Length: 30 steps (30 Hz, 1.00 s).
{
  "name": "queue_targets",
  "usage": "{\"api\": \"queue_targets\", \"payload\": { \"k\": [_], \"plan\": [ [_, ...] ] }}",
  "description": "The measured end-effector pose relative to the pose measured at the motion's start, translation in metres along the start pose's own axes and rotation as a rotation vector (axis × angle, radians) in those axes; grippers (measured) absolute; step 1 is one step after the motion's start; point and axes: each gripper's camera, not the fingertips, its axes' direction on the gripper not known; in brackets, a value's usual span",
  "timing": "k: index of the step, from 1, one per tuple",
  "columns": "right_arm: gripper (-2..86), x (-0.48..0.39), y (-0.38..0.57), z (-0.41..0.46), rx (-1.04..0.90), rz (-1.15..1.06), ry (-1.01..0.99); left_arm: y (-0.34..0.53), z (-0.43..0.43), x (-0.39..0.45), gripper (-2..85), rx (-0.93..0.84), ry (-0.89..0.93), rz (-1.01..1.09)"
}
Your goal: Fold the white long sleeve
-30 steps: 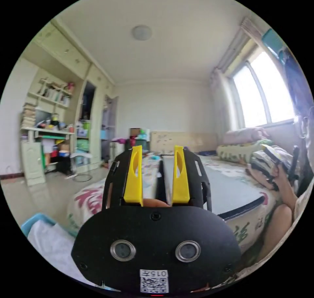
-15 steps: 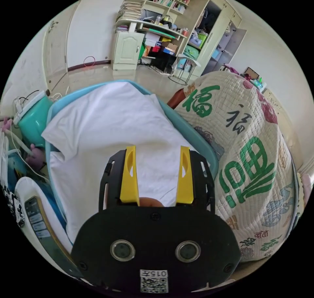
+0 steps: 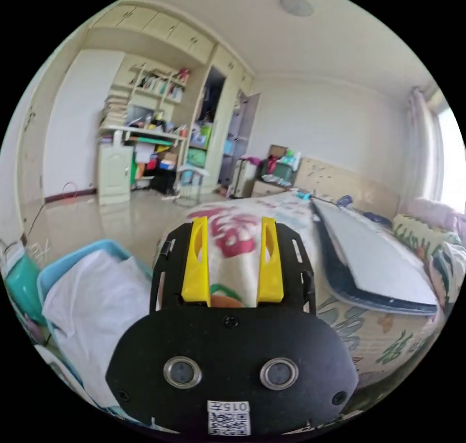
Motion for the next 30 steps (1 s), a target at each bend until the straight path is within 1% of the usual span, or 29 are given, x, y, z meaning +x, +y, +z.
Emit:
{"api": "queue_targets", "payload": {
  "k": [2,3,5,6,7,8,9,11,12,13,14,15,16,17,18,20,22,24,25,26,27,29,30],
  "plan": [
    [1.1,0.045,-0.031,-0.004,-0.066,-0.030,0.157,-0.040,0.003,0.084,12.1,0.090,0.209,0.116],
    [1.4,0.059,-0.038,-0.006,-0.075,-0.028,0.176,-0.049,0.005,0.108,11.3,0.107,0.270,0.158],
    [4.2,0.122,-0.065,-0.006,-0.099,0.005,0.194,-0.078,0.015,0.217,10.3,0.170,0.524,0.337],
    [5.0,0.139,-0.071,-0.001,-0.123,0.018,0.190,-0.084,0.019,0.246,10.6,0.178,0.598,0.375],
    [6.8,0.172,-0.084,0.014,-0.188,0.043,0.183,-0.094,0.030,0.307,11.7,0.172,0.764,0.446],
    [8.6,0.205,-0.094,0.036,-0.253,0.063,0.185,-0.102,0.045,0.373,13.5,0.132,0.938,0.502],
    [9.2,0.221,-0.098,0.049,-0.283,0.072,0.192,-0.106,0.053,0.407,14.3,0.098,1.023,0.522],
    [10.9,0.296,-0.106,0.097,-0.336,0.162,0.224,-0.112,0.085,0.556,16.5,-0.092,1.360,0.595],
    [11.1,0.318,-0.105,0.110,-0.340,0.202,0.234,-0.111,0.093,0.594,16.9,-0.140,1.429,0.613],
    [12.2,0.361,-0.102,0.134,-0.368,0.291,0.255,-0.106,0.106,0.670,17.0,-0.219,1.526,0.646],
    [13.1,0.399,-0.095,0.162,-0.430,0.358,0.288,-0.099,0.119,0.742,17.2,-0.277,1.571,0.676],
    [13.4,0.416,-0.090,0.177,-0.469,0.380,0.308,-0.095,0.126,0.777,17.3,-0.301,1.583,0.690],
    [14.4,0.446,-0.076,0.205,-0.544,0.421,0.343,-0.084,0.141,0.842,17.6,-0.355,1.590,0.701],
    [15.6,0.470,-0.060,0.228,-0.607,0.465,0.364,-0.071,0.160,0.901,18.0,-0.433,1.595,0.674],
    [16.1,0.482,-0.051,0.237,-0.630,0.498,0.367,-0.064,0.171,0.928,18.1,-0.480,1.606,0.653],
    [17.0,0.522,-0.027,0.257,-0.671,0.646,0.308,-0.035,0.209,1.014,18.4,-0.675,1.691,0.536],
    [15.7,0.539,-0.021,0.264,-0.675,0.694,0.262,-0.013,0.226,1.056,17.7,-0.744,1.723,0.474],
    [12.7,0.549,-0.015,0.276,-0.716,0.718,0.229,0.007,0.232,1.085,15.2,-0.764,1.723,0.465],
    [10.8,0.552,-0.010,0.286,-0.741,0.712,0.180,0.017,0.229,1.097,12.8,-0.769,1.747,0.479],
    [9.2,0.552,-0.008,0.290,-0.745,0.699,0.133,0.021,0.225,1.099,10.1,-0.745,1.792,0.471],
    [8.5,0.553,-0.007,0.289,-0.741,0.703,0.146,0.022,0.223,1.097,8.9,-0.720,1.801,0.462],
    [6.6,0.545,-0.009,0.277,-0.676,0.664,0.145,0.015,0.210,1.076,5.7,-0.567,1.790,0.482],
    [6.4,0.542,-0.010,0.273,-0.656,0.653,0.144,0.013,0.206,1.070,5.3,-0.539,1.775,0.494]
  ]
}}
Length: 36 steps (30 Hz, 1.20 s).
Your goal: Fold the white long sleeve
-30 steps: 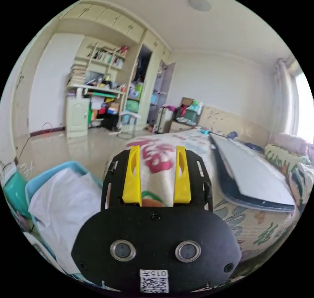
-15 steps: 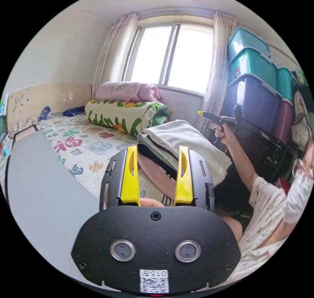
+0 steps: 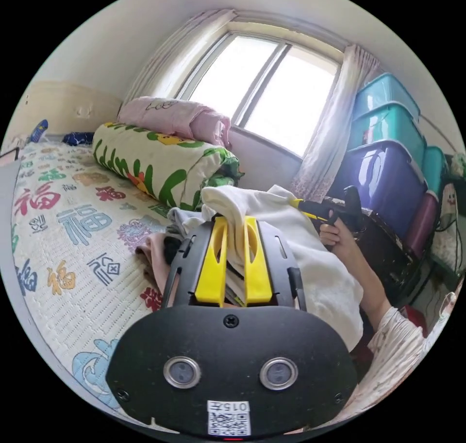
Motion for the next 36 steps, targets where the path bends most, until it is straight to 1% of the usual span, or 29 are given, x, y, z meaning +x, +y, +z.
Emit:
{"api": "queue_targets", "payload": {
  "k": [2,6,9,10,11,12,14,15,17,18,19,20,21,23,24,26,27,29,30,32,33,35,36],
  "plan": [
    [6.0,-0.014,0.019,-0.021,0.087,-0.022,-0.010,0.005,-0.022,0.029,3.9,0.011,-0.080,0.085],
    [5.8,-0.065,0.044,-0.073,0.209,-0.080,-0.018,0.013,-0.085,0.093,2.5,0.113,-0.129,0.205],
    [5.7,-0.130,0.070,-0.128,0.315,-0.218,-0.022,0.025,-0.158,0.150,1.9,0.187,-0.154,0.279],
    [5.7,-0.155,0.082,-0.149,0.352,-0.267,-0.043,0.033,-0.194,0.173,1.7,0.226,-0.167,0.310],
    [5.7,-0.178,0.095,-0.167,0.387,-0.307,-0.085,0.044,-0.233,0.197,1.6,0.270,-0.181,0.341],
    [5.7,-0.189,0.102,-0.175,0.404,-0.326,-0.108,0.050,-0.254,0.208,1.5,0.294,-0.189,0.356],
    [5.8,-0.231,0.130,-0.195,0.468,-0.401,-0.214,0.079,-0.339,0.258,1.4,0.395,-0.264,0.413],
    [5.8,-0.240,0.138,-0.197,0.481,-0.416,-0.245,0.087,-0.361,0.271,1.4,0.419,-0.288,0.426],
    [5.8,-0.278,0.170,-0.192,0.515,-0.469,-0.395,0.127,-0.449,0.328,1.4,0.492,-0.402,0.480],
    [5.8,-0.287,0.179,-0.189,0.520,-0.480,-0.437,0.139,-0.470,0.344,1.4,0.504,-0.433,0.494],
    [5.8,-0.306,0.197,-0.179,0.522,-0.500,-0.526,0.164,-0.512,0.375,1.4,0.519,-0.498,0.517],
    [5.8,-0.326,0.217,-0.166,0.510,-0.522,-0.627,0.193,-0.552,0.406,1.4,0.522,-0.566,0.525],
    [5.8,-0.337,0.227,-0.159,0.502,-0.535,-0.677,0.209,-0.571,0.422,1.4,0.522,-0.603,0.525],
    [5.7,-0.379,0.271,-0.127,0.462,-0.595,-0.873,0.277,-0.638,0.490,1.4,0.505,-0.732,0.510],
    [5.7,-0.390,0.282,-0.118,0.451,-0.611,-0.922,0.296,-0.651,0.508,1.4,0.496,-0.765,0.509],
    [5.6,-0.434,0.330,-0.074,0.390,-0.646,-1.136,0.372,-0.696,0.578,1.6,0.447,-0.919,0.469],
    [5.5,-0.446,0.344,-0.062,0.373,-0.645,-1.194,0.391,-0.704,0.594,1.6,0.438,-0.957,0.454],
    [5.4,-0.503,0.399,-0.018,0.269,-0.677,-1.366,0.471,-0.729,0.652,1.7,0.454,-1.124,0.367],
    [5.4,-0.518,0.414,-0.008,0.237,-0.681,-1.396,0.490,-0.733,0.665,1.8,0.468,-1.162,0.339],
    [5.3,-0.575,0.469,0.026,0.102,-0.705,-1.501,0.561,-0.739,0.709,2.0,0.511,-1.314,0.236],
    [5.3,-0.589,0.482,0.032,0.074,-0.720,-1.520,0.576,-0.739,0.718,2.0,0.514,-1.359,0.210],
    [5.3,-0.647,0.529,0.047,-0.024,-0.801,-1.582,0.633,-0.739,0.751,2.3,0.532,-1.513,0.091],
    [5.3,-0.663,0.540,0.051,-0.053,-0.819,-1.599,0.646,-0.739,0.757,2.4,0.542,-1.538,0.061]
  ]
}}
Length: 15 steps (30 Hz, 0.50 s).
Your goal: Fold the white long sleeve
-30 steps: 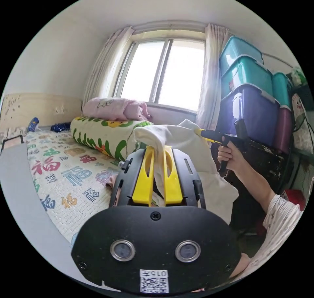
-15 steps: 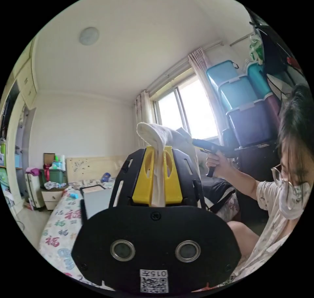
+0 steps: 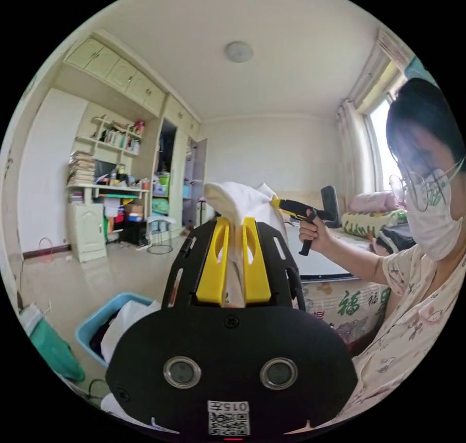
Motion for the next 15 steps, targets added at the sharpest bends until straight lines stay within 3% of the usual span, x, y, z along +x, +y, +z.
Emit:
{"api": "queue_targets", "payload": {
  "k": [3,8,11,15],
  "plan": [
    [5.2,0.003,0.014,0.113,-0.104,-0.019,-0.042,0.047,-0.047,-0.028,3.1,-0.038,-0.159,-0.117],
    [6.0,0.001,0.056,0.351,-0.443,-0.006,0.152,0.121,-0.067,-0.107,8.0,-0.141,-0.623,-0.345],
    [5.9,0.013,0.067,0.344,-0.397,0.000,0.201,0.152,-0.072,-0.127,10.0,-0.188,-0.819,-0.411],
    [6.0,0.038,0.093,0.264,-0.369,-0.089,0.183,0.166,-0.080,-0.094,8.5,-0.150,-0.706,-0.346]
  ]
}}
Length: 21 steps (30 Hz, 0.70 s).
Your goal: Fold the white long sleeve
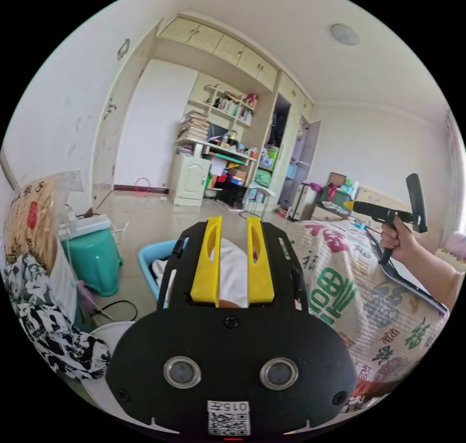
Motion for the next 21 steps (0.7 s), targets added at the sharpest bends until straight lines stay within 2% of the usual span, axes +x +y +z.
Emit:
{"api": "queue_targets", "payload": {
  "k": [3,5,9,12,14,15,17,19,21],
  "plan": [
    [6.3,0.028,0.060,-0.067,-0.012,-0.092,0.119,0.021,-0.002,0.041,7.9,0.032,0.155,0.058],
    [6.6,0.047,0.102,-0.128,-0.056,-0.176,0.266,0.031,0.009,0.099,7.9,0.042,0.294,0.149],
    [6.6,0.081,0.143,-0.246,-0.057,-0.158,0.514,0.034,0.033,0.209,8.0,0.037,0.565,0.313],
    [6.1,0.113,0.173,-0.350,-0.056,-0.034,0.825,0.027,0.053,0.308,7.8,0.057,0.854,0.407],
    [6.2,0.144,0.199,-0.427,-0.117,0.073,1.164,0.020,0.070,0.393,7.6,0.036,1.110,0.482],
    [6.4,0.154,0.205,-0.446,-0.157,0.100,1.271,0.018,0.074,0.415,7.6,0.025,1.167,0.500],
    [6.5,0.191,0.228,-0.531,-0.245,0.240,1.651,0.016,0.081,0.501,8.3,-0.011,1.341,0.577],
    [6.7,0.222,0.241,-0.600,-0.232,0.412,1.728,0.017,0.076,0.559,8.5,-0.012,1.422,0.623],
    [8.8,0.262,0.252,-0.654,-0.225,0.592,1.641,0.021,0.068,0.611,8.5,-0.006,1.511,0.629]
  ]
}}
